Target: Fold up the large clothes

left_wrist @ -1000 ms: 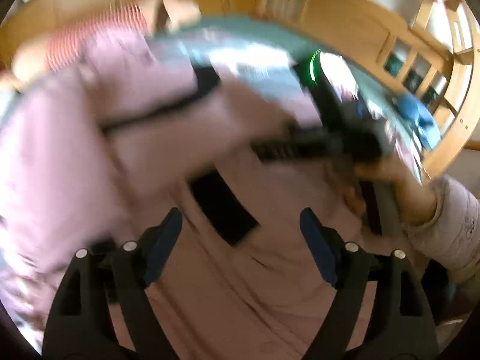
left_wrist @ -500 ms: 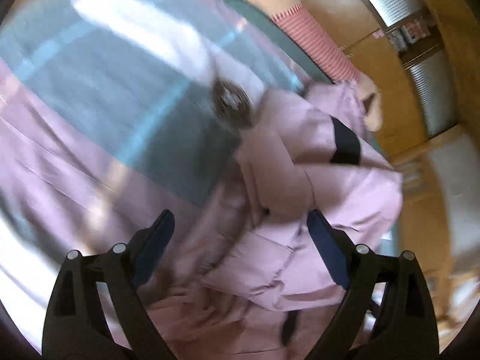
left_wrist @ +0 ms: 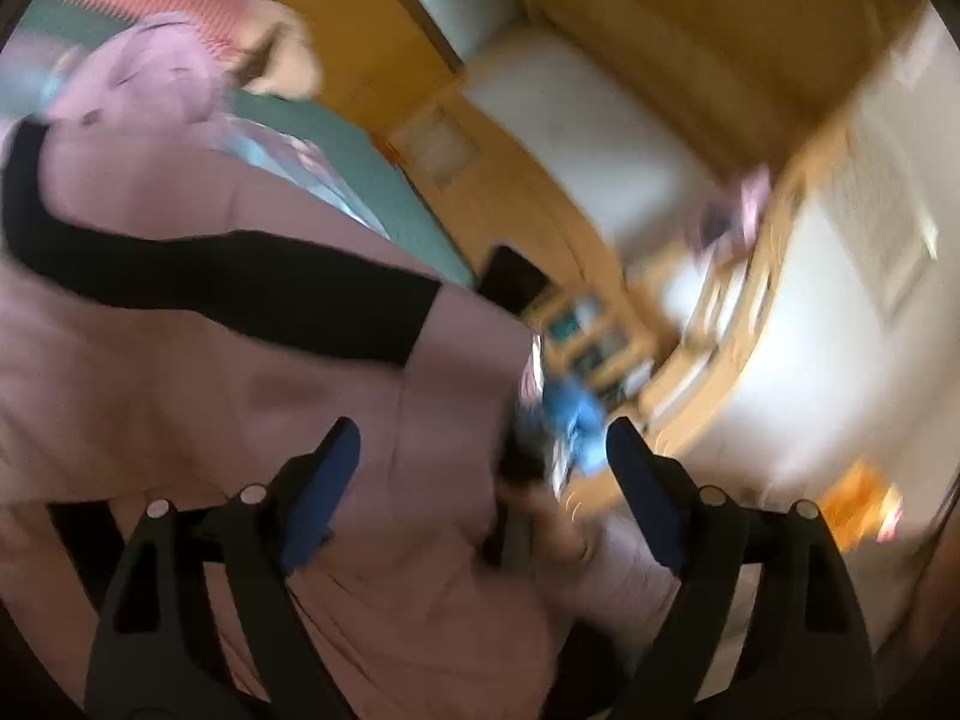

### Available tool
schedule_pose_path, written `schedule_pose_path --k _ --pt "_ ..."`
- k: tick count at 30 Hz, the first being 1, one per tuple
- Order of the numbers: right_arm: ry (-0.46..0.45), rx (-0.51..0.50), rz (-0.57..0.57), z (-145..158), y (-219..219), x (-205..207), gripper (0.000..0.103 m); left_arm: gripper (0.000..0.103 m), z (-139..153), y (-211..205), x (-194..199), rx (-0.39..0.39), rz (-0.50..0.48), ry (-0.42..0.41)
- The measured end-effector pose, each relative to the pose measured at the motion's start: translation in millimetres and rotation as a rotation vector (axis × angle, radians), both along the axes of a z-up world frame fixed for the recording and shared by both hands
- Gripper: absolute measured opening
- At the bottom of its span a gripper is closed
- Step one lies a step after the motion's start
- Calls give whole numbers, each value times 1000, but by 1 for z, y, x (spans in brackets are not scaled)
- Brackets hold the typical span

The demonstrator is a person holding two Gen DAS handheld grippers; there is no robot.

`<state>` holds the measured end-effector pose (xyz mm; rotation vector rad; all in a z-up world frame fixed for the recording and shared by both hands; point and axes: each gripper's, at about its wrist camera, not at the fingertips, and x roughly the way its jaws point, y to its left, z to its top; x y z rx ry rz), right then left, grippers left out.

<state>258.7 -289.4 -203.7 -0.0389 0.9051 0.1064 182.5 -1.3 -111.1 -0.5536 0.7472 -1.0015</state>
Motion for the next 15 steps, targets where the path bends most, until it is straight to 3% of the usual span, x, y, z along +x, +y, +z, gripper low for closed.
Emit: schedule_pose_path --k 2,5,9,11,15 --pt "23 -23 -81 -2 -12 5 81 91 3 -12 -3 102 35 -31" --pt "71 59 -201 -5 -42 11 81 93 -16 9 23 174 164 62" --pt "104 401 -297 -5 -89 12 81 93 -53 57 34 435 515 240" --pt "66 468 -265 5 -93 10 81 93 -72 73 43 552 650 294" --pt "100 409 -76 13 -58 13 81 93 -85 79 54 650 712 341"
